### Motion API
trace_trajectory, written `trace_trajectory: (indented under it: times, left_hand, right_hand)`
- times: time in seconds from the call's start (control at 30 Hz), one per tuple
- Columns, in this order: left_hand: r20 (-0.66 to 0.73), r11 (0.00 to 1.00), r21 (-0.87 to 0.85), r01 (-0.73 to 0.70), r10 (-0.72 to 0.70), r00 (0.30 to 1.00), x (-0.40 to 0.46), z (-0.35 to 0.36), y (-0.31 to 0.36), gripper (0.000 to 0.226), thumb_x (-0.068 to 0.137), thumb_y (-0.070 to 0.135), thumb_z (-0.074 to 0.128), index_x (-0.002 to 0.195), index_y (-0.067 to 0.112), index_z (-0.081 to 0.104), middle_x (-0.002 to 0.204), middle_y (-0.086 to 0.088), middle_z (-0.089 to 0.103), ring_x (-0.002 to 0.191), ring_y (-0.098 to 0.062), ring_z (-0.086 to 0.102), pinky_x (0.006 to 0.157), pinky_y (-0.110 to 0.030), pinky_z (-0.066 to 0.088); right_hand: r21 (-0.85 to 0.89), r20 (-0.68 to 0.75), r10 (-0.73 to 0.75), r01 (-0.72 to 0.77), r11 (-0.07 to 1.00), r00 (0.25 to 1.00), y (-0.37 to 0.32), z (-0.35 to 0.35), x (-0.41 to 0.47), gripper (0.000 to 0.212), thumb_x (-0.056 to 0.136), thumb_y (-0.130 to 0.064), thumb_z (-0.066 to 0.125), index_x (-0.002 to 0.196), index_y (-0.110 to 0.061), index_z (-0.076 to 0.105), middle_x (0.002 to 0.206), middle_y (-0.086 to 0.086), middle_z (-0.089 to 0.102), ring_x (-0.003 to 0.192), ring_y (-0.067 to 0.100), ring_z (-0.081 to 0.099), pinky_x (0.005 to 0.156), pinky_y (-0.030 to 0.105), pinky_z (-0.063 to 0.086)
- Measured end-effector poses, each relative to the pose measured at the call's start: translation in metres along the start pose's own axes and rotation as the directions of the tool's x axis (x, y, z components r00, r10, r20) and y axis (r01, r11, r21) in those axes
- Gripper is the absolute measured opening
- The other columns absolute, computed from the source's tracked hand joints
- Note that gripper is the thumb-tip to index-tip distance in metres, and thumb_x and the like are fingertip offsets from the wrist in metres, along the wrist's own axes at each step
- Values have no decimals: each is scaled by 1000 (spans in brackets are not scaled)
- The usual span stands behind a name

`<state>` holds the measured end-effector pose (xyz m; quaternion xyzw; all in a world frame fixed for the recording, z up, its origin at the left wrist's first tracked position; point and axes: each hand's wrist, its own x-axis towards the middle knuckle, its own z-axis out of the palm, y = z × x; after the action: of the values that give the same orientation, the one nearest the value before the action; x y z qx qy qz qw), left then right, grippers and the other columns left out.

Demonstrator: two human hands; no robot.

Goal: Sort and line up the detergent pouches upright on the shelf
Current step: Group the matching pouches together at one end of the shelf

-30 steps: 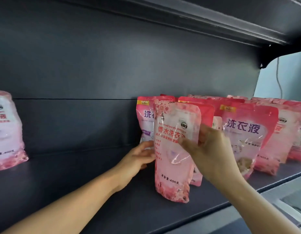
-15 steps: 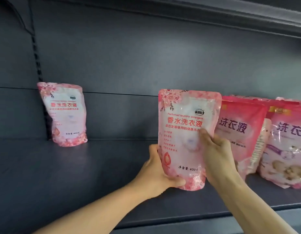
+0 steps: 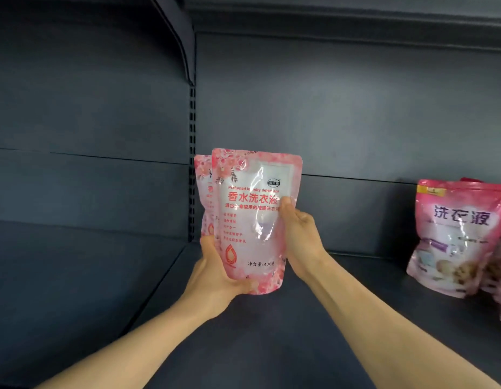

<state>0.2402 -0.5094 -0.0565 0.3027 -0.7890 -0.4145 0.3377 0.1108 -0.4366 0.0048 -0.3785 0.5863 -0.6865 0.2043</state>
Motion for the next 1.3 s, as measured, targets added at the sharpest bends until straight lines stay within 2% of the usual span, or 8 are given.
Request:
trace_trajectory:
  times: [0.13,0.4,0.53,0.63,0.77,1.07,1.17,1.3]
  left_hand:
    - [-36,996,87,16,-13,999,25,-22,-25,77,57,28,88,105,25,28,99,14,58,89,-2,60,76,-30,56]
    - [-21,993,118,20,-17,1000,55,-31,-54,80,56,34,87,105,26,25,102,13,57,91,-7,61,79,-39,56]
    - [-11,995,98,12,-11,1000,58,-33,-62,81,57,32,88,108,29,25,104,14,58,93,-5,60,79,-32,56]
    - [0,997,73,22,-22,1000,59,-36,-64,81,58,27,88,110,29,26,105,12,59,93,-4,59,70,-17,49]
    - [8,997,76,23,-24,1000,60,-38,-62,80,61,22,87,111,29,26,105,12,58,92,-4,59,63,-11,43]
    - [-41,992,125,35,-30,999,56,-32,-61,80,56,32,87,108,27,27,107,12,57,97,-12,60,82,-40,55]
    - [-43,990,132,43,-38,998,57,-33,-60,80,57,31,87,109,27,27,108,11,57,97,-13,60,82,-40,55]
    - [-19,989,131,72,-70,997,56,-37,-58,83,61,30,87,117,24,25,116,7,56,101,-14,58,82,-31,52]
  right_hand:
    - [8,9,0,0,1000,1000,19,32,25,43,99,-36,37,92,-11,71,92,7,75,84,21,72,70,32,59]
    - [-21,53,-37,38,999,998,38,54,48,41,100,-34,37,86,-16,71,87,1,75,81,15,72,66,26,58]
    - [-43,33,-55,57,997,998,46,52,44,35,100,-31,41,89,-17,71,88,-2,75,82,15,72,65,25,58]
    - [-252,-37,-126,113,961,991,55,46,42,39,95,-29,44,89,5,62,79,15,67,69,36,57,64,39,56]
    - [-302,-59,-145,121,946,988,54,45,39,43,94,-24,45,82,16,49,66,10,44,61,19,33,57,30,32]
    - [-206,-86,-98,79,975,991,59,45,45,38,94,-25,47,81,9,59,71,21,59,63,17,46,61,33,42]
    - [-228,-82,-98,77,970,992,59,45,45,39,95,-26,45,90,10,60,86,27,64,67,18,50,65,35,47]
    - [-250,-5,-78,74,966,997,51,41,40,27,94,-28,50,104,-6,63,97,8,71,86,18,68,84,45,55]
